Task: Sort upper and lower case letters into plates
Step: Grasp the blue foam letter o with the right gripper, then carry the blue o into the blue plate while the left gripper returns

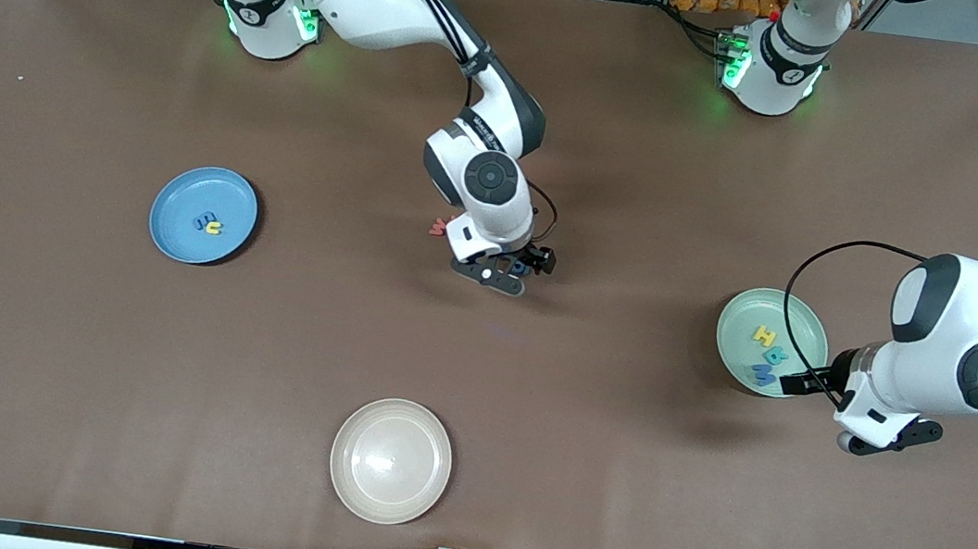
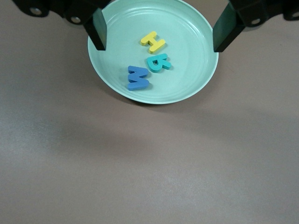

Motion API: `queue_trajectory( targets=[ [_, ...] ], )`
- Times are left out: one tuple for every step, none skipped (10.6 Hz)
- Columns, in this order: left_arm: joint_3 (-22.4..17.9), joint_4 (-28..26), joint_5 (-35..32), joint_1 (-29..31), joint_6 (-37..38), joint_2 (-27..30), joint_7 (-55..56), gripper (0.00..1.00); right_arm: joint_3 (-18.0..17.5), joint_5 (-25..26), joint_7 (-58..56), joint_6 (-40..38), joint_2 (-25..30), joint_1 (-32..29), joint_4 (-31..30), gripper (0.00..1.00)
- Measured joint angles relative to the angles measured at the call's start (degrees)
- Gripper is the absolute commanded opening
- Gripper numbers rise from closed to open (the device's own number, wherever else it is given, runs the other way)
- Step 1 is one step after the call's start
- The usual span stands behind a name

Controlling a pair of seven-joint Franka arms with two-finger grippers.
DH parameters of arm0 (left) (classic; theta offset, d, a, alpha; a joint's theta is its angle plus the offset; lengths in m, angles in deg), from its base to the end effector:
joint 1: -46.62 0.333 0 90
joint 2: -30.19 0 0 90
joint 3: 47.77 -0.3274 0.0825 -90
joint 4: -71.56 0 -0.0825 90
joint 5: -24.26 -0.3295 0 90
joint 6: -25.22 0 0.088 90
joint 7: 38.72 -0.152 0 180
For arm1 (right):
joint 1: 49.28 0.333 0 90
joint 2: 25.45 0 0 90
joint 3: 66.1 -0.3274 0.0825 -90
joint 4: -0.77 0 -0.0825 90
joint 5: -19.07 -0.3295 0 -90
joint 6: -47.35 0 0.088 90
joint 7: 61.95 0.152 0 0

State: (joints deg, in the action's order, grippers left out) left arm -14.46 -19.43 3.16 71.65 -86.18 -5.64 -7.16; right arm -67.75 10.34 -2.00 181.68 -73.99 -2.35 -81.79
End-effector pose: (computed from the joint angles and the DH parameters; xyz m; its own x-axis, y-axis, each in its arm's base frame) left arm 0.6256 -0.0043 0.2948 0.9435 0.3019 -0.1363 0.2947 -0.9530 -0.0707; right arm 0.4601 0.5268 0.1875 0.9490 -0.3010 -0.0933 -0.3103 -0.9443 -0.1096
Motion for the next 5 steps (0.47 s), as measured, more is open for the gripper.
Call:
queue_trajectory(
  targets=[
    [0.0,0.1,0.0,0.0,0.0,0.1,0.0,1.0,0.0,0.6,0.1,0.0,-0.5,0.1,0.5,0.76],
    [0.0,0.1,0.0,0.0,0.0,0.1,0.0,1.0,0.0,1.1,0.2,0.0,-0.8,0.2,0.8,0.65],
    [0.0,0.1,0.0,0.0,0.0,0.1,0.0,1.0,0.0,1.1,0.2,0.0,-1.0,0.2,1.1,0.55],
    [0.0,0.1,0.0,0.0,0.0,0.1,0.0,1.0,0.0,1.2,0.2,0.0,-1.3,0.2,1.3,0.48],
    [0.0,0.1,0.0,0.0,0.0,0.1,0.0,1.0,0.0,1.3,0.2,0.0,-1.4,0.2,1.4,0.45]
  ],
)
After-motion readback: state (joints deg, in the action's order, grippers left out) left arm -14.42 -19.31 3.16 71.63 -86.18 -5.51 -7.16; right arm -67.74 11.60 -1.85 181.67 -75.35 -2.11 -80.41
